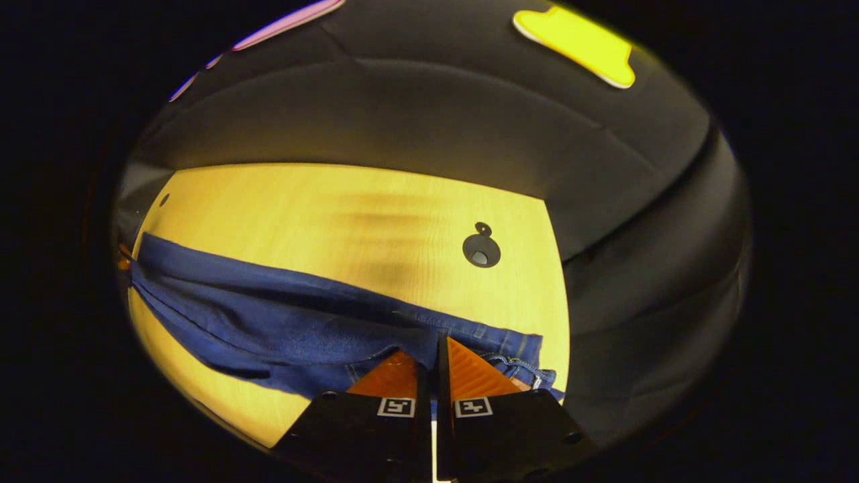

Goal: Grasp the waist and the cuffs of the jeans and fold them to make the two legs overlap; first hold the waist and fold one-third of the jeans toward the cuffs, then hold the cuffs and fold the remaining one-third in the same direction to finish folding.

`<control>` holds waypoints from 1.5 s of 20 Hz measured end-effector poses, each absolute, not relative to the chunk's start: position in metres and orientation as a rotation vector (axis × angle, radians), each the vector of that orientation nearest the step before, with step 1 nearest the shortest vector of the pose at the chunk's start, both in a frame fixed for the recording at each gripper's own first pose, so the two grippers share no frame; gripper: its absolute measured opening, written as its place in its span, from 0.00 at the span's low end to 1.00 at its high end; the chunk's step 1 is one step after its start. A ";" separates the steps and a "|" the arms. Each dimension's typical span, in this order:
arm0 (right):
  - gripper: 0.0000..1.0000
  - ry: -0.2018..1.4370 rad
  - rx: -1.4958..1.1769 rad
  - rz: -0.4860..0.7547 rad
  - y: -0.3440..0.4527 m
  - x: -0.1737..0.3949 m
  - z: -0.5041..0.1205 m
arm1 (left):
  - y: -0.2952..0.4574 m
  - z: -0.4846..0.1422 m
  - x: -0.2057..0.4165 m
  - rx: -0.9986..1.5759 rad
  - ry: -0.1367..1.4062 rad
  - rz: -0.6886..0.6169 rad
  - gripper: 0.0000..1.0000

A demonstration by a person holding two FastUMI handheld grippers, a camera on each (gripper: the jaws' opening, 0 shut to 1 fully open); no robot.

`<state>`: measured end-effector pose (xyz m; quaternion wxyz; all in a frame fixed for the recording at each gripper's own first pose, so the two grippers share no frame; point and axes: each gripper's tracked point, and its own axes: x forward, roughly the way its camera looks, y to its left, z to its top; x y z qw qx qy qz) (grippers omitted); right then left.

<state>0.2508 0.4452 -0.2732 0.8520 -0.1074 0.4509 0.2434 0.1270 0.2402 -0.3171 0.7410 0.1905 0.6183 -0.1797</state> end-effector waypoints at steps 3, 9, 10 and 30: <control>0.10 0.962 -0.231 0.507 0.466 0.257 -0.292 | 0.236 -0.329 0.135 0.457 1.352 -0.363 0.07; 0.94 0.929 -0.057 0.478 0.467 0.277 -0.280 | 0.257 -0.315 0.158 0.481 1.196 -0.285 0.98; 0.98 0.921 -0.012 0.474 0.464 0.280 -0.271 | 0.254 -0.311 0.159 0.472 1.164 -0.281 0.98; 0.99 1.140 0.661 -0.049 0.324 0.214 -0.343 | 0.169 -0.150 0.090 0.134 0.677 -0.179 0.98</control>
